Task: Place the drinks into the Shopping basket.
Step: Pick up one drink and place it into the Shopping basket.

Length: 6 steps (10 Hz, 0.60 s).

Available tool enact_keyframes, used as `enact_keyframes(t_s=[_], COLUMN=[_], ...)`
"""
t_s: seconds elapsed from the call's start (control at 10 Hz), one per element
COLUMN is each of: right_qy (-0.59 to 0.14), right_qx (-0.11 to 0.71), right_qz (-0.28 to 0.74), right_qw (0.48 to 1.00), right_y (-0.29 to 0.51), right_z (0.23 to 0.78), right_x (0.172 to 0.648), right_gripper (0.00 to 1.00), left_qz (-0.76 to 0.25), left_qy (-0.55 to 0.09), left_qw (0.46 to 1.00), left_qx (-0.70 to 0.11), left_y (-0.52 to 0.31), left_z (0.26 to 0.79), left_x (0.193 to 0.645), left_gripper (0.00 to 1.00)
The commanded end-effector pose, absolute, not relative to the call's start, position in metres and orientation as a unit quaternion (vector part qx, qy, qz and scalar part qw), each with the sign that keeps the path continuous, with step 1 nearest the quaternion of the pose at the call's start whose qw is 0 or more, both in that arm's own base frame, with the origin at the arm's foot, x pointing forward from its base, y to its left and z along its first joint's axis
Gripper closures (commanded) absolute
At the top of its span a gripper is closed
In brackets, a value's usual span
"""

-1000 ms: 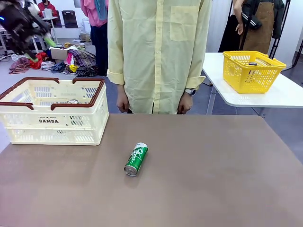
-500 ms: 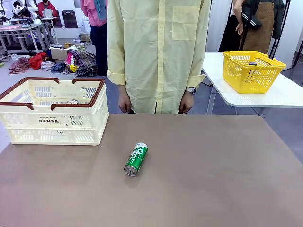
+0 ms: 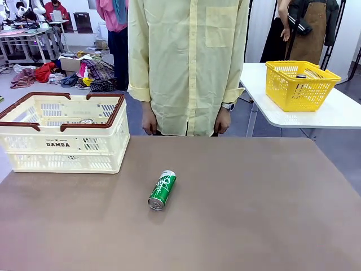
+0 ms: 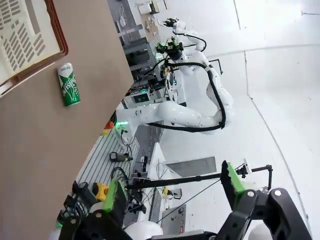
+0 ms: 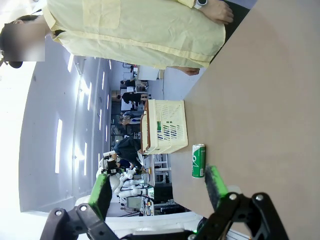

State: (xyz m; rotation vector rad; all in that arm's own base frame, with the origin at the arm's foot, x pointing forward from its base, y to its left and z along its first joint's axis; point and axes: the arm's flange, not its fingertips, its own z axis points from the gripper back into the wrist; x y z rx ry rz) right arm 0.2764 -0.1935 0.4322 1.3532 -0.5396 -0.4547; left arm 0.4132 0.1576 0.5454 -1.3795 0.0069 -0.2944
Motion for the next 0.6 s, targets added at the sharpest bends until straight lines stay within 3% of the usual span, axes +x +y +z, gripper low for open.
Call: enact_keyframes(t_s=[0.0, 0.5], right_qy=[-0.256, -0.256], right_qx=[0.617, 0.617], right_qz=[-0.2, -0.2], right_qw=[0.717, 0.717], right_y=[-0.194, -0.194], right_z=[0.4348, 0.4348], right_x=[0.2804, 0.2804], right_gripper=[0.0, 0.0], left_qz=[-0.141, -0.141], left_qy=[0.0, 0.0], left_qw=[0.761, 0.761], left_qx=[-0.633, -0.633], left_y=[0.1558, 0.1558], left_z=[0.5479, 0.5479], left_x=[0.4185, 0.4185], left_gripper=[0.0, 0.0])
